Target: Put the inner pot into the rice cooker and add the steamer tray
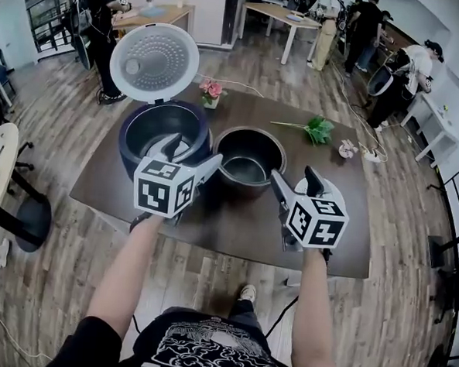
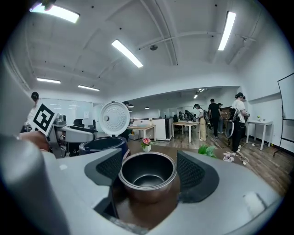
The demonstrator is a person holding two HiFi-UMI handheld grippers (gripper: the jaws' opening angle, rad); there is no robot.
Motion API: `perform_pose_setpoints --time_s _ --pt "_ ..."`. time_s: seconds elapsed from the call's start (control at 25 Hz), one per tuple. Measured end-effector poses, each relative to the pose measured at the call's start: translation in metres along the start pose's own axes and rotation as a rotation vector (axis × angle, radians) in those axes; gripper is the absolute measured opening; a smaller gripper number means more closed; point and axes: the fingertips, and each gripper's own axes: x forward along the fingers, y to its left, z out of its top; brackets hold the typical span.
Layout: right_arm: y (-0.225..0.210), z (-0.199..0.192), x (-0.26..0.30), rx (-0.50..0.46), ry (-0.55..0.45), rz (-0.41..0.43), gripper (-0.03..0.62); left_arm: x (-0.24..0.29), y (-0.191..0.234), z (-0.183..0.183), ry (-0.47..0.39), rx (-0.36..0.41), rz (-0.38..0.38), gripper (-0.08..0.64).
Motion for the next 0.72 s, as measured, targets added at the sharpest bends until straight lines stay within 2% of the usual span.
perform_pose_setpoints --time_s 0.4,0.72 --pt "-0.056 0.012 0.056 -0.036 0.053 0.142 0.359 0.044 -0.001 0.001 0.033 -0.059 0.166 0.440" --pt "-0.080 0.005 0.094 -0.041 0.110 0.236 0.359 0.067 -0.007 -0.001 0.041 -0.113 0.241 0.440"
